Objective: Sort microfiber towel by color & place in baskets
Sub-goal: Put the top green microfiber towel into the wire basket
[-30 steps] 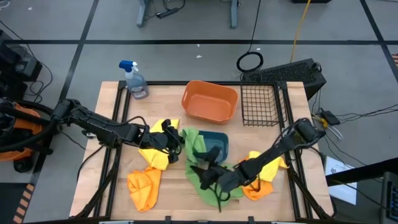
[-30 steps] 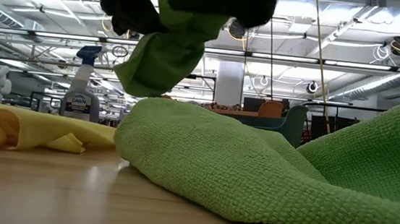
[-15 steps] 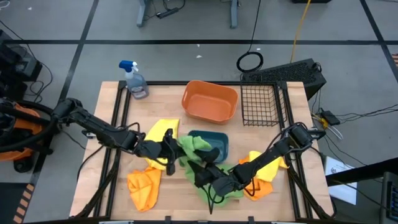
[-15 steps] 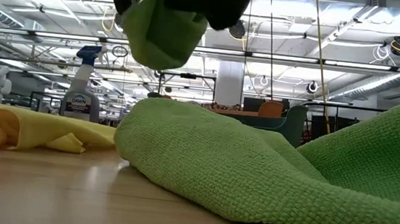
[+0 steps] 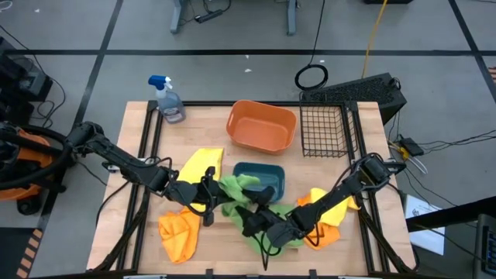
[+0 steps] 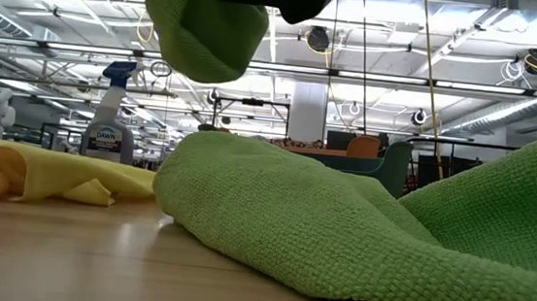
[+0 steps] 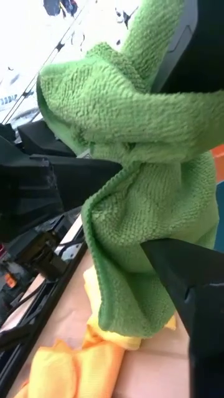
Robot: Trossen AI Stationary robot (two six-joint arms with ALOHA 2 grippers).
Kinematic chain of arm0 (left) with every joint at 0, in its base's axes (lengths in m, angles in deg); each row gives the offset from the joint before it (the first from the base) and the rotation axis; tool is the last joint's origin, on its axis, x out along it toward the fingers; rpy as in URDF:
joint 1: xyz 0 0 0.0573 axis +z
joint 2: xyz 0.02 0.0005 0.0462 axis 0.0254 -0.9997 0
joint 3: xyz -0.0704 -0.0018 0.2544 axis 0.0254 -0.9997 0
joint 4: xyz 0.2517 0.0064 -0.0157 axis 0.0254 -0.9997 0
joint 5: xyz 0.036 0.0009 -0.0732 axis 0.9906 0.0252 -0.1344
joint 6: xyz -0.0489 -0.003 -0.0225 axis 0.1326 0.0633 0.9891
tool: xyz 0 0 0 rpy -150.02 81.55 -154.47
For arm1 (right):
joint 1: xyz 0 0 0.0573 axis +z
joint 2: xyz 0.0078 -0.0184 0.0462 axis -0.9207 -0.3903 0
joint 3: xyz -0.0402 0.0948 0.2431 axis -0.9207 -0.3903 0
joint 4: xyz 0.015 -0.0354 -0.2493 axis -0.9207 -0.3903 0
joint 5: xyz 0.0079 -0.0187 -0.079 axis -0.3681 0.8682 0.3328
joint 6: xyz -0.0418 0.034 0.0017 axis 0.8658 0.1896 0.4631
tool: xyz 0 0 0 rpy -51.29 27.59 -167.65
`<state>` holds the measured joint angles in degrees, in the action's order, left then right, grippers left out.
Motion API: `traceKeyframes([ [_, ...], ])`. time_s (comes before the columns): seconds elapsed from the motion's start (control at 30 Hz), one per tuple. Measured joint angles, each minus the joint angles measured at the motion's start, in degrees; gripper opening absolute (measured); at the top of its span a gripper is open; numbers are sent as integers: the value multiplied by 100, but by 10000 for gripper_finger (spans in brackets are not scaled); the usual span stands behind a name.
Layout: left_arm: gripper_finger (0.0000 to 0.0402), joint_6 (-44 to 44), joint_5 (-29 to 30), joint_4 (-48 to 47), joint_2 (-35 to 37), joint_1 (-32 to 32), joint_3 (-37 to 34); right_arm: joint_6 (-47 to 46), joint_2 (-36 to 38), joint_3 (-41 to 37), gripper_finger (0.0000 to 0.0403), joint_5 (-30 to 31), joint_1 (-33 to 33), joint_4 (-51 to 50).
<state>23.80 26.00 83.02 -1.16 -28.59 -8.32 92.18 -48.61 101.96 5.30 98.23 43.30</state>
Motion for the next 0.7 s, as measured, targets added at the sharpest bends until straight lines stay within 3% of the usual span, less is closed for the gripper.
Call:
traceKeyframes([
  [0.33, 20, -199, -197, -23, 0, -5, 0, -525, 4, -2, 299, -729, -159, -7],
  [0.53, 23, -356, -345, -36, -7, -44, -4, -568, 10, -2, 225, -838, -158, -75],
  [0.7, 55, -508, -301, 2, -7, -185, -4, -514, 10, -2, 153, -675, -151, -103],
])
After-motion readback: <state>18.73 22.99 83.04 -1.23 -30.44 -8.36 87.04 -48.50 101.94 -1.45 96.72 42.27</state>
